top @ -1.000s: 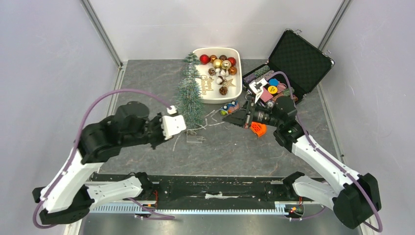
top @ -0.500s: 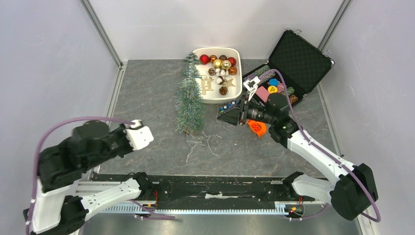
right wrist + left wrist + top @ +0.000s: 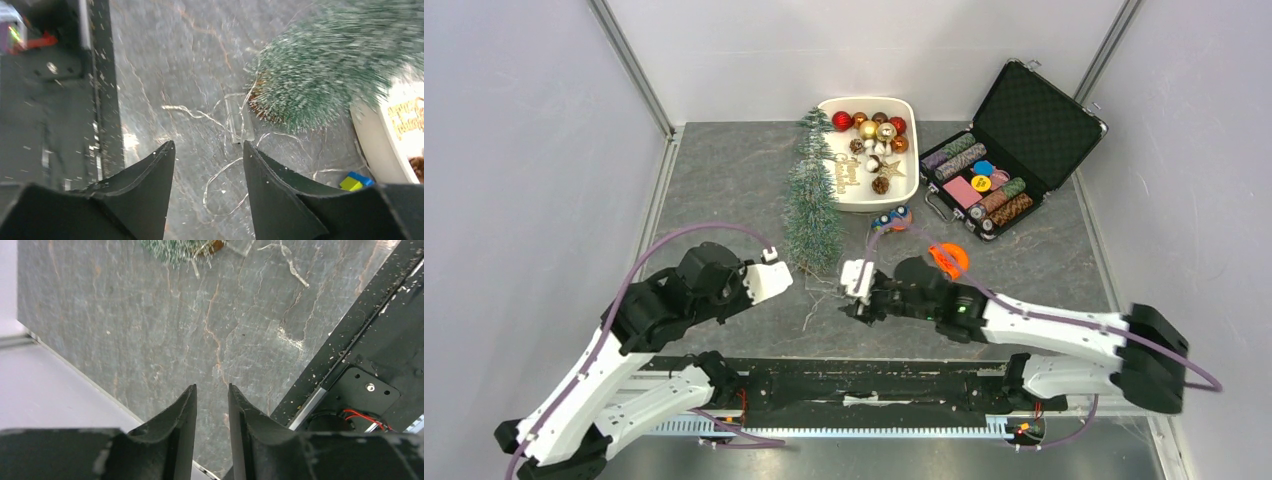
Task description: Decorate the small christmas tree
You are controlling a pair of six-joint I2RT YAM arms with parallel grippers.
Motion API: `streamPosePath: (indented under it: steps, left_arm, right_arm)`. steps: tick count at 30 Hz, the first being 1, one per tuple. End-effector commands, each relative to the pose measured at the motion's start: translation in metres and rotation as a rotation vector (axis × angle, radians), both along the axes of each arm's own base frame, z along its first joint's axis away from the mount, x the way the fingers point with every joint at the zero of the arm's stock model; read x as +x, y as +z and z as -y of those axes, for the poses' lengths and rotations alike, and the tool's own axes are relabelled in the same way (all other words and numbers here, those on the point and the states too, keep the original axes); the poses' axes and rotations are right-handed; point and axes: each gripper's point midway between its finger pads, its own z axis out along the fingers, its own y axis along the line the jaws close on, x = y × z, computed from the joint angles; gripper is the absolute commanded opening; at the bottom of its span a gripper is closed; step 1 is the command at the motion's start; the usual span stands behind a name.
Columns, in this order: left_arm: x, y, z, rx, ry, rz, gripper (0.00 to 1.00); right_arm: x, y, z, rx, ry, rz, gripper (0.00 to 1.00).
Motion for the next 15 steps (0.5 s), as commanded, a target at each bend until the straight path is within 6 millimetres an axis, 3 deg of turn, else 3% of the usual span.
streamPosePath:
  steps: [1, 7, 11, 15]
  left_arm:
    - [0.015, -0.016, 0.006, -0.067, 0.06, -0.024, 0.37]
    - [0.035, -0.059, 0.009, -0.108, 0.107, -0.172, 0.38]
    - [0.044, -0.062, 0.018, -0.158, 0.124, -0.199, 0.38]
    - [0.051, -0.063, 0.018, -0.188, 0.159, -0.216, 0.37]
  right_arm:
    - [0.024, -0.033, -0.015, -0.187, 0.038, 0.271, 0.54]
    - [0.039, -0.058, -0.028, -0.168, 0.052, 0.339, 0.53]
    - [0.059, -0.075, -0.029, -0.17, 0.033, 0.287, 0.5]
    - [0.065, -0.088, -0.033, -0.169, 0.032, 0.286, 0.41]
